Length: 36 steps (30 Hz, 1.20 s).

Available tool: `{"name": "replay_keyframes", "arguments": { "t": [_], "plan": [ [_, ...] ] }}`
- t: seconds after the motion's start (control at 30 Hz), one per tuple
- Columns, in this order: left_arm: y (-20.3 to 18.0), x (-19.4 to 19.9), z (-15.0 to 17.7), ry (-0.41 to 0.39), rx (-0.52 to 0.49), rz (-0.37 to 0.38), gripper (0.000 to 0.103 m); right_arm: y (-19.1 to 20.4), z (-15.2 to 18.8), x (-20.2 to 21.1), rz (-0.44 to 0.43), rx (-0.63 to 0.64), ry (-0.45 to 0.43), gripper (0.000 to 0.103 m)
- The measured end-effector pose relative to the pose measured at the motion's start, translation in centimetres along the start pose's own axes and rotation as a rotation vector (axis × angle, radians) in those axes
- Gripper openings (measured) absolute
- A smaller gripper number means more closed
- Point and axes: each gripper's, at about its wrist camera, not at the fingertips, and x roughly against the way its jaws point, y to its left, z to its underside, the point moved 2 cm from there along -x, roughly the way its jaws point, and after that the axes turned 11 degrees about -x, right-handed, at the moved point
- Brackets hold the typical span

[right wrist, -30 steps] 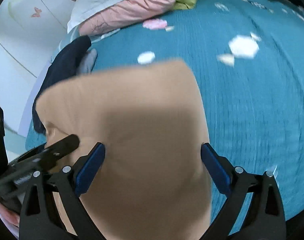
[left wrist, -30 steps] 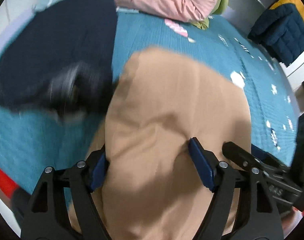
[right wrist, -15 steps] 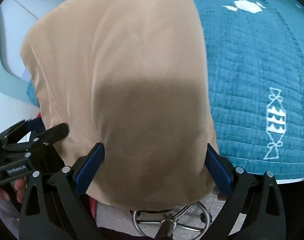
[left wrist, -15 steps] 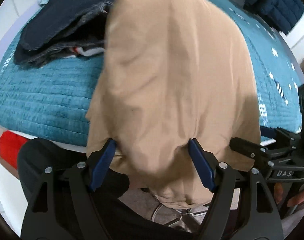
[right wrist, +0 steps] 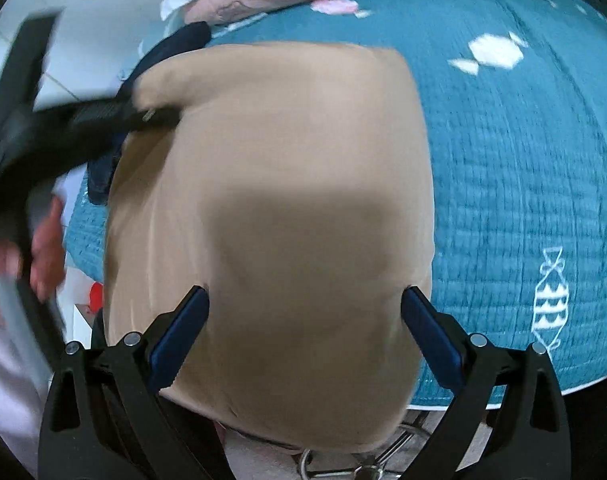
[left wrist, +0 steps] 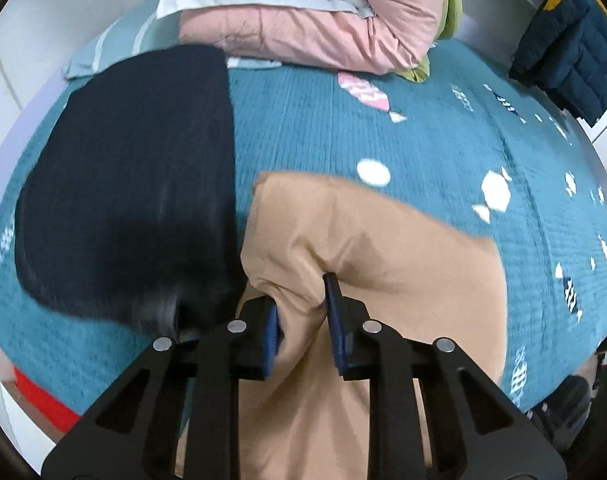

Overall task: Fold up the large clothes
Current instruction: 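Lift the jacket bundle with both tools and carry it toward the jeans stack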

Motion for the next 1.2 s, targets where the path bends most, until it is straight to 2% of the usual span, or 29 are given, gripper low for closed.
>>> {"name": "replay_keyframes", "arguments": {
  "t": [0.03, 0.1, 0.13, 0.17, 0.23, 0.27, 0.3, 0.37, 0.43, 0.47, 0.5, 0.53, 0.63, 0.73, 0.83, 0.9, 1.0, 1.1, 1.2],
  "plan": [
    [0.0, -0.2, -0.5, 0.023, -0.002, 0.014, 0.023, -0.2, 0.1, 0.0, 0.007, 0.003, 0.002, 0.094],
    [0.5, -0.3, -0.3, 0.057, -0.031, -0.007, 0.037, -1.0, 0.7, 0.0, 0.023, -0.018, 0.019, 0.094],
    [0.3, -0.5, 0.0, 0.067, -0.056, -0.045, 0.061, -1.6, 0.8, -0.1, 0.022, -0.051, 0.037, 0.094],
    [0.4, -0.2, 0.9, 0.064, -0.084, -0.089, 0.068, -2.3, 1.0, 0.0, 0.01, -0.092, 0.049, 0.094],
    [0.5, 0.8, 3.0, 0.055, -0.093, -0.045, 0.069, -3.7, 1.2, 0.5, -0.013, -0.166, 0.06, 0.094],
    [0.6, 1.0, 3.7, 0.063, -0.084, -0.027, 0.073, -4.4, 1.0, 0.6, -0.025, -0.2, 0.067, 0.094],
    [0.9, 1.4, 4.7, 0.077, -0.071, -0.014, 0.078, -4.7, 0.6, 0.5, -0.036, -0.218, 0.075, 0.094],
    [1.4, 2.1, 6.1, 0.079, -0.06, -0.001, 0.08, -5.6, 0.2, 0.4, -0.068, -0.255, 0.101, 0.094],
    [2.0, 2.7, 7.4, 0.085, -0.041, 0.054, 0.082, -6.1, -0.2, 0.5, -0.09, -0.272, 0.107, 0.094],
    [2.2, 2.8, 7.8, 0.09, -0.03, 0.083, 0.089, -6.3, -0.4, 0.5, -0.094, -0.269, 0.111, 0.094],
    [2.5, 2.9, 8.4, 0.097, -0.018, 0.11, 0.092, -6.4, -0.6, 0.5, -0.098, -0.261, 0.118, 0.095],
    [3.0, 2.7, 9.0, 0.108, -0.003, 0.139, 0.092, -6.5, -0.7, 0.4, -0.104, -0.25, 0.133, 0.095],
    [4.1, 1.4, 10.1, 0.146, 0.024, 0.16, 0.092, -6.5, -1.5, 0.2, -0.154, -0.245, 0.166, 0.095],
    [5.3, -0.3, 11.0, 0.168, 0.103, 0.315, 0.093, -6.4, -2.7, -0.8, -0.223, -0.268, 0.204, 0.095],
    [6.4, -2.1, 11.7, 0.184, 0.169, 0.447, 0.098, -6.5, -3.6, -1.5, -0.244, -0.29, 0.229, 0.095],
    [6.9, -3.0, 12.0, 0.194, 0.215, 0.521, 0.098, -6.6, -3.8, -2.4, -0.289, -0.3, 0.266, 0.096],
    [7.5, -4.4, 12.2, 0.205, 0.27, 0.61, 0.098, -6.7, -4.1, -4.1, -0.311, -0.328, 0.3, 0.097],
    [8.0, -4.7, 12.3, 0.216, 0.314, 0.659, 0.098, -6.6, -4.4, -5.0, -0.357, -0.351, 0.315, 0.097],
    [6.9, -4.1, 12.5, 0.221, 0.243, 0.635, 0.098, -7.0, -4.6, -5.6, -0.392, -0.381, 0.32, 0.097]
  ]
}}
